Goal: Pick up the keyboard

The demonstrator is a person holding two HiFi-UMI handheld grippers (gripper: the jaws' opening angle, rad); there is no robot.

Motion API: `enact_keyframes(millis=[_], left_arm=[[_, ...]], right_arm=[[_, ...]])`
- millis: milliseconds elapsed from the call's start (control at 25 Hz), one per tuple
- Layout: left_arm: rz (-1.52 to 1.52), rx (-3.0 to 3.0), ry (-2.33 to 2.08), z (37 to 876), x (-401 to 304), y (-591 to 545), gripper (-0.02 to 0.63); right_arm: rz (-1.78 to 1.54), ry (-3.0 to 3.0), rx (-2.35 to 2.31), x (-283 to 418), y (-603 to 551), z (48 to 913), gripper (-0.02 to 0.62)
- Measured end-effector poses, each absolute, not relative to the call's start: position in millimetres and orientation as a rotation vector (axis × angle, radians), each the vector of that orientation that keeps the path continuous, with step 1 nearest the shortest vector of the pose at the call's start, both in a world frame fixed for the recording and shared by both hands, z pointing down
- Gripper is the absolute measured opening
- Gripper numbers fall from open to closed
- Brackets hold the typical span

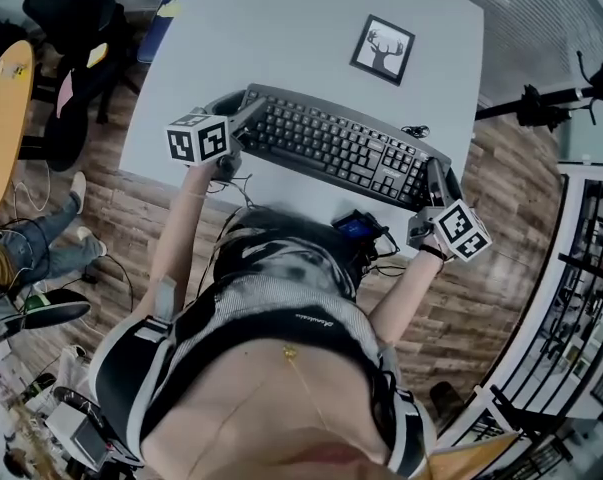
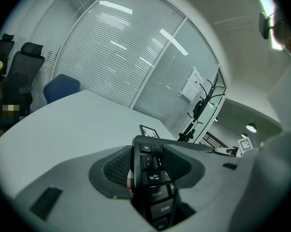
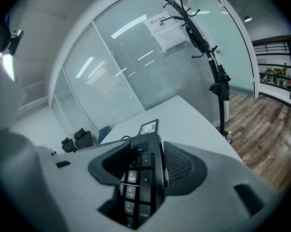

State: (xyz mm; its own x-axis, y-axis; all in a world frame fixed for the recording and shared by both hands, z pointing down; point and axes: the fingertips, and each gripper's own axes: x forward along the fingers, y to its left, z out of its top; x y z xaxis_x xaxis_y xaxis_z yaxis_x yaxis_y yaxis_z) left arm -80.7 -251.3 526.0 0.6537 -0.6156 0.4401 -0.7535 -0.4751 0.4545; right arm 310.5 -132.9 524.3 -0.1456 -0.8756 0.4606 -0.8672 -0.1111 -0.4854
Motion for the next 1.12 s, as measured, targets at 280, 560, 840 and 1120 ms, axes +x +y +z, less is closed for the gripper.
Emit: enact_keyframes(millis=[280, 560, 840, 1120], left_arm=[[0.284, 2.245, -1.059, 520.3, -80.3, -248.9, 0.189], [0.290, 2.241, -1.065, 518.0, -82.3, -247.5, 0.189], [0.297, 2.240, -1.073, 516.3, -83.3, -245.5, 0.189], [0.293, 2.238, -1.080, 516.1, -84.1, -245.8, 0.189]], right_arm=[[-1.115, 2.084, -2.046, 310.9, -129.3, 520.0, 0.210], [-1.117, 2.088, -2.043, 309.2, -129.0, 518.3, 0.210], [-1.116, 2.090, -2.042, 308.6, -127.3, 517.1, 0.209], [-1.117, 2.096, -2.043, 308.0, -128.6, 516.2, 0.210]])
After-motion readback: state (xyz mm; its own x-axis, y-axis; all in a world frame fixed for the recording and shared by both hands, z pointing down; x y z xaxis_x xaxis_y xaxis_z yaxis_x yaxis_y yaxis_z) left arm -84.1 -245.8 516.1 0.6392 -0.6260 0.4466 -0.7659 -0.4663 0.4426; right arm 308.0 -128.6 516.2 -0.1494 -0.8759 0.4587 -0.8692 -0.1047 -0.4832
